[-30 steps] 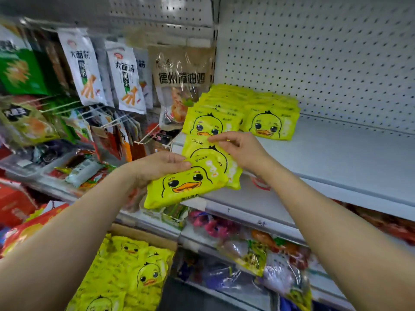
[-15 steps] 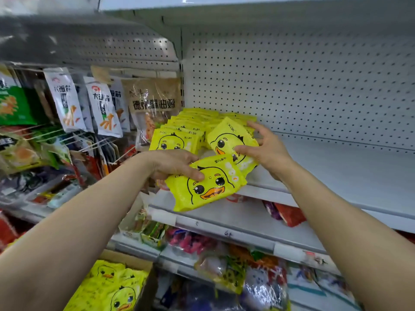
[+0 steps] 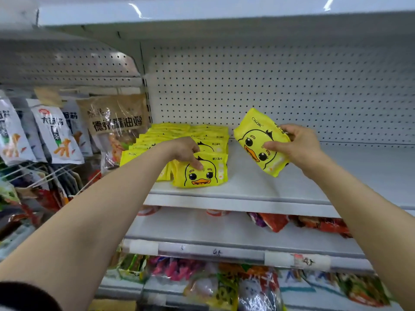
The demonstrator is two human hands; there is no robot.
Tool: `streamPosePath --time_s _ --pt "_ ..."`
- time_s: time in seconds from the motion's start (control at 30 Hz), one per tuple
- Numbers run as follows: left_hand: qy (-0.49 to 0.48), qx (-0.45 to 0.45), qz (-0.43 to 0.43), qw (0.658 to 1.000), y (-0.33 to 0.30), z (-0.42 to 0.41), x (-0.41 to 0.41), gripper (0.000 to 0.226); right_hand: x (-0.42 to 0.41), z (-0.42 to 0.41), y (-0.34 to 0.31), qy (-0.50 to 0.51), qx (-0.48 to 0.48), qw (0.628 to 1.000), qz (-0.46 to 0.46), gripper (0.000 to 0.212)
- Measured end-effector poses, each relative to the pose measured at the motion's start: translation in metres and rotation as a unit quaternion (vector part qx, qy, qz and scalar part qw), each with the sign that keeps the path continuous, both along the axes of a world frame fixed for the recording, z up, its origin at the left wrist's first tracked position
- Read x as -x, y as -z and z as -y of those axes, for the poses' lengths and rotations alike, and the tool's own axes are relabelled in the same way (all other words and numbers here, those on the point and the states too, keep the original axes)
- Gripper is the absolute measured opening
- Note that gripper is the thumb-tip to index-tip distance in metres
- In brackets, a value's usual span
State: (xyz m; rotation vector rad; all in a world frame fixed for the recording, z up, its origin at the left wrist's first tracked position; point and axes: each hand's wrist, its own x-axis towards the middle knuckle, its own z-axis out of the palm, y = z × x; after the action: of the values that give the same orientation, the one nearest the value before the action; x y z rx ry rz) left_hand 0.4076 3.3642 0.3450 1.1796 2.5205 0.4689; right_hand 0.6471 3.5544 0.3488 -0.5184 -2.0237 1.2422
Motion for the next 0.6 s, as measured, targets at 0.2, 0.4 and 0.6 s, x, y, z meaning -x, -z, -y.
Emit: streamPosePath --time_s 0.2,0.4,0.6 --pt "0.081 0.005 -0.087 0.993 0.0 -0.024 0.026 0.064 0.009 -0.006 -0.001 0.012 -0.003 1.0 0.015 0.025" --pt "0.114 -0.009 -0.105 0.988 0.002 -0.039 0.048 0.051 0.026 -0.01 0.002 0.033 0.007 0.999 0.009 0.028" --pt "0.071 -0.082 -0.124 0.986 0.019 -0.039 0.064 0.063 0.045 -0.007 -0.001 0.036 0.011 0.999 0.004 0.03"
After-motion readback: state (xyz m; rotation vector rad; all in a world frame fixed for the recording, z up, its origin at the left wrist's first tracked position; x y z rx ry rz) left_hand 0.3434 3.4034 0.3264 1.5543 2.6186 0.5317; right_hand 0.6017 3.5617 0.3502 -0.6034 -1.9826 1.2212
